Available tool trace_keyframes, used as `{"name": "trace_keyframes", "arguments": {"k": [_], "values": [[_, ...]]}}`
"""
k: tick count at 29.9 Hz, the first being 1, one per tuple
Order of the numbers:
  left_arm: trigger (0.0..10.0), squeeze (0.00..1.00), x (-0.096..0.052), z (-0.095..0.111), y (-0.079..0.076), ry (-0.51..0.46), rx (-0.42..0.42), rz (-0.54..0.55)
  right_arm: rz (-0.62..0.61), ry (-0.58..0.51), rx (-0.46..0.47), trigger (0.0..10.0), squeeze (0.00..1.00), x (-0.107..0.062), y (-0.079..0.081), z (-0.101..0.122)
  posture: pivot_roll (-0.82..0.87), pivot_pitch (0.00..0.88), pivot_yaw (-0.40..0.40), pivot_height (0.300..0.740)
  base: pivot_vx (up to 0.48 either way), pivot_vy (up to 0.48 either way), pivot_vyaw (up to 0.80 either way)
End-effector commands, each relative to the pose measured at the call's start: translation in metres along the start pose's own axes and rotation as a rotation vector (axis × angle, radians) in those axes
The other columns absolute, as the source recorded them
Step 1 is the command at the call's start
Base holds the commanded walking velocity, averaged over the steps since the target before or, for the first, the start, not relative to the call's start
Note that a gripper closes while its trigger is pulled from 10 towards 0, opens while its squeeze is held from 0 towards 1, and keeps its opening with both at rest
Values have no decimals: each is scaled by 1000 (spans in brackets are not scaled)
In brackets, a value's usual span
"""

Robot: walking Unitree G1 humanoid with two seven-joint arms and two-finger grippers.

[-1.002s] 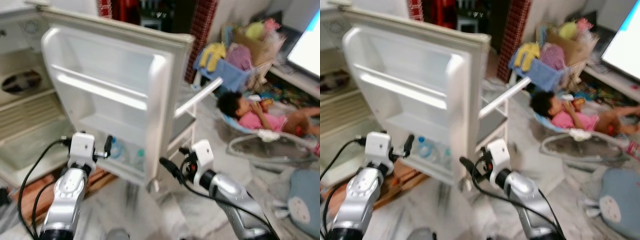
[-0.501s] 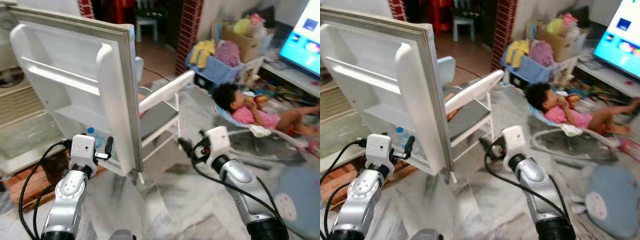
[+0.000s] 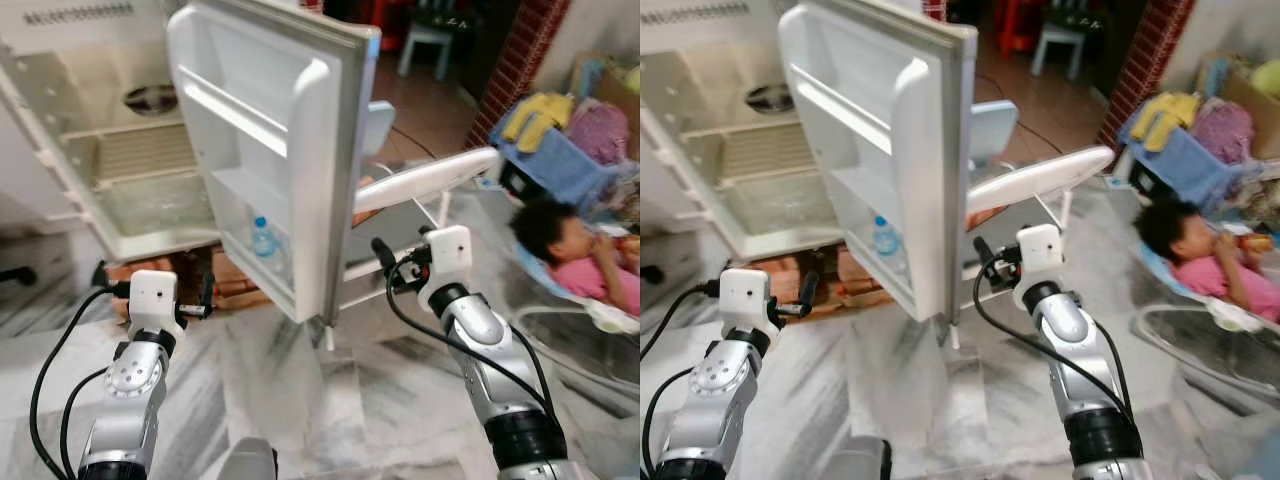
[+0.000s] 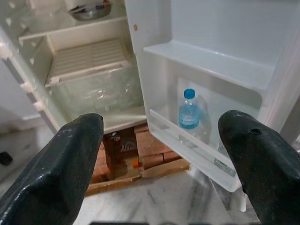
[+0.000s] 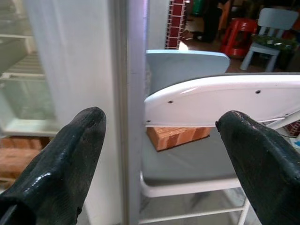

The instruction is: Restocking fridge

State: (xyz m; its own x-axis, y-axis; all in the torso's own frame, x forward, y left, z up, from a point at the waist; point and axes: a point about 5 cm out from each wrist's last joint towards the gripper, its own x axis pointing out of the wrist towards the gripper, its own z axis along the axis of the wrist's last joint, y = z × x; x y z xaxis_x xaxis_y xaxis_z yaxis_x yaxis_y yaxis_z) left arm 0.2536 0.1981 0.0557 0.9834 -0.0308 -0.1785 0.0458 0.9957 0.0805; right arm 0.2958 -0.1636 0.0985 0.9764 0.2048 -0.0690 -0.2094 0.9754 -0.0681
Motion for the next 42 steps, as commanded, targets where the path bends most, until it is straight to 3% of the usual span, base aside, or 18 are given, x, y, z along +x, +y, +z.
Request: {"name": "trace_keyframes", "arguments": {"k": [1,14,31,33,42], "values": [[10000,0,1,4,1,-20,5,-10,-11,-25,3,10000,0,2,2,4,92,38,2,740,0,0,700],[10000,0,1,4,-2,-30,-4,-26,-39,-69,-26,10000,0,10,-1,12,89,31,-9,740,0,0,674],[10000,0,2,1,-5,-29,-12,-44,-116,-97,-79,10000,0,15,-10,16,86,23,-21,740,407,0,0],[10000,0,1,2,-5,-46,-39,-41,-133,-97,-77,10000,0,15,-12,16,86,23,-21,740,0,0,0],[10000,0,2,1,-2,-26,-19,-21,-110,-92,-48,10000,0,13,-9,12,90,31,-19,740,0,0,0]]}}
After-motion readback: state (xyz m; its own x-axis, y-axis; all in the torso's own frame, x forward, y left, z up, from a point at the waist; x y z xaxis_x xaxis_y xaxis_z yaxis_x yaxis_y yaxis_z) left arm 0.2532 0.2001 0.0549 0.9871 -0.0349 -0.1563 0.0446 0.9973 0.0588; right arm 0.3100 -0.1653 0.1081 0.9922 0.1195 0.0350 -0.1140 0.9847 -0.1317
